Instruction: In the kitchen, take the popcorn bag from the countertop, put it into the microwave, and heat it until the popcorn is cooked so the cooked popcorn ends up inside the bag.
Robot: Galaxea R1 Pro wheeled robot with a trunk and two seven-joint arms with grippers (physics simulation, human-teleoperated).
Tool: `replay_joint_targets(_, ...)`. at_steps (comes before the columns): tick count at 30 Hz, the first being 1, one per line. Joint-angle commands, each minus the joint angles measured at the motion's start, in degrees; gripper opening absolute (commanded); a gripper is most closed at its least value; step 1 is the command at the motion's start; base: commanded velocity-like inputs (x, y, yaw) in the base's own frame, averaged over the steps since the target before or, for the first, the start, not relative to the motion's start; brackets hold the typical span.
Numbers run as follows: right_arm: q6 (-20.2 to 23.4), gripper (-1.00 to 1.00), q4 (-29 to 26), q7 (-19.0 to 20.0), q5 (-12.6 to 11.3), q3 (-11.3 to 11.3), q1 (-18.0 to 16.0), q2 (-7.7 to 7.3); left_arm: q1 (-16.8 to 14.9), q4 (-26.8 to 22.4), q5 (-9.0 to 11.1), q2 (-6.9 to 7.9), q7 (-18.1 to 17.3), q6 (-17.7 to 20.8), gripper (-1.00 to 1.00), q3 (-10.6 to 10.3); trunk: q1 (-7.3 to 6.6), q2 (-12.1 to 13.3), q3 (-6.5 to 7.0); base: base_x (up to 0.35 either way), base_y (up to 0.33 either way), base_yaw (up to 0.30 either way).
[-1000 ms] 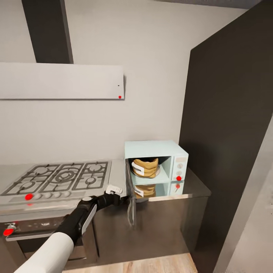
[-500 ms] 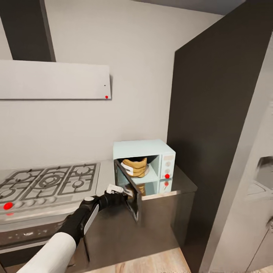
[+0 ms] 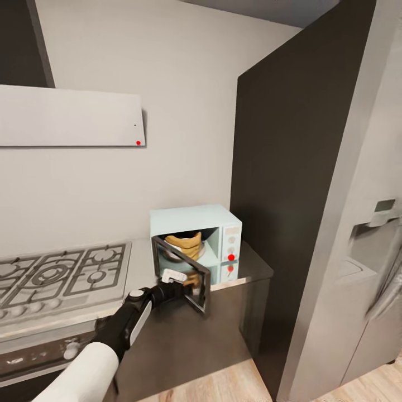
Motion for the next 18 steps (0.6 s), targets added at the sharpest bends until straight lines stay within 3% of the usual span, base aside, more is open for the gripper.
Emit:
replay_joint_targets(1,-0.4,1.00,0.3,-0.3,0.6,-0.5,-0.1,-0.01,0.0,-0.1,0.1,-0.05,-0.2,0.3,1.00,0.1,0.02,0.0,-0.03,0.000,0.000,-0.180)
replay_joint_targets(9,-0.4,1.00,0.3,-0.3,0.6,-0.5,-0.1,-0.01,0.0,-0.2,0.2,-0.17,1.0,-0.2,1.00,0.1,0.02,0.0,-0.03,0.000,0.000,-0.171)
replay_joint_targets(13,-0.4,1.00,0.3,-0.3,0.6,-0.5,-0.1,-0.01,0.0,-0.2,0.2,-1.16,12.7,-3.8,1.00,0.0,0.02,0.0,-0.03,0.000,0.000,-0.139)
replay_joint_targets(18,-0.4,1.00,0.3,-0.3,0.6,-0.5,-0.1,-0.01,0.0,-0.1,0.2,-1.39,14.9,-4.7,1.00,0.0,0.02,0.0,-0.03,0.000,0.000,-0.123)
